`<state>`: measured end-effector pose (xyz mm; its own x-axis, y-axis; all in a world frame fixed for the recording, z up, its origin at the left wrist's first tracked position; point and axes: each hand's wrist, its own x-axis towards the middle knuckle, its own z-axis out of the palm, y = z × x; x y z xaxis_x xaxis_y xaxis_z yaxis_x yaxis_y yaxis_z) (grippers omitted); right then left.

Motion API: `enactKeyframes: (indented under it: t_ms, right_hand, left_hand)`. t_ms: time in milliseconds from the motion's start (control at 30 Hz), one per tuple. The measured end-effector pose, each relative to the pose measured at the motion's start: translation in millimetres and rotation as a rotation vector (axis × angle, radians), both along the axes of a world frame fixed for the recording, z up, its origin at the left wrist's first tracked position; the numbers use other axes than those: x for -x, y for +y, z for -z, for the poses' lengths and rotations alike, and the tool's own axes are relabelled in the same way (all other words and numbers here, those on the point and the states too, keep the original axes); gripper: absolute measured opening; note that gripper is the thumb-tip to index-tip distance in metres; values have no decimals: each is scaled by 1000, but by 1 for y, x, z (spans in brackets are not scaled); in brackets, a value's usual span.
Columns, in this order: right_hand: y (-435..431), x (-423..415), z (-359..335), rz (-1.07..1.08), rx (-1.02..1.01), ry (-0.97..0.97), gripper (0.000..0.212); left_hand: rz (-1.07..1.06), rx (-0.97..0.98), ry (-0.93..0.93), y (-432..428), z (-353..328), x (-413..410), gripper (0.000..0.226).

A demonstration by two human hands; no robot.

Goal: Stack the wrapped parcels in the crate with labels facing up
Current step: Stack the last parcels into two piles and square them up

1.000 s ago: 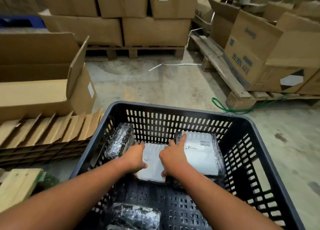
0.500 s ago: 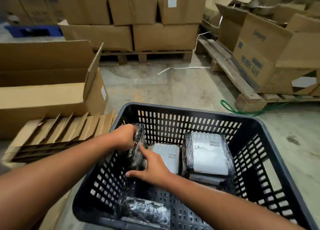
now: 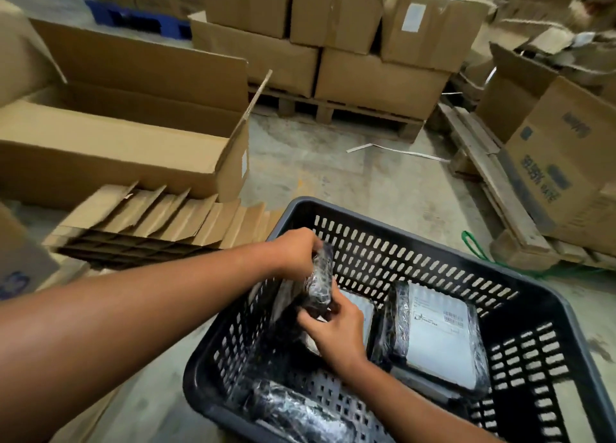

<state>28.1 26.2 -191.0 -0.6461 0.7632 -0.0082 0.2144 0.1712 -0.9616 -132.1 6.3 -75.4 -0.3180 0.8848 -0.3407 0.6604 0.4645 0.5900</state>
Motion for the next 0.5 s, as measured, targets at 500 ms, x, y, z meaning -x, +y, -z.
enactKeyframes:
  t_ms: [500]
  right_hand:
    - [95,-87,-84,-19,280,14,45]
  left_hand:
    - [16,-197,-488,-3,18,-13,82]
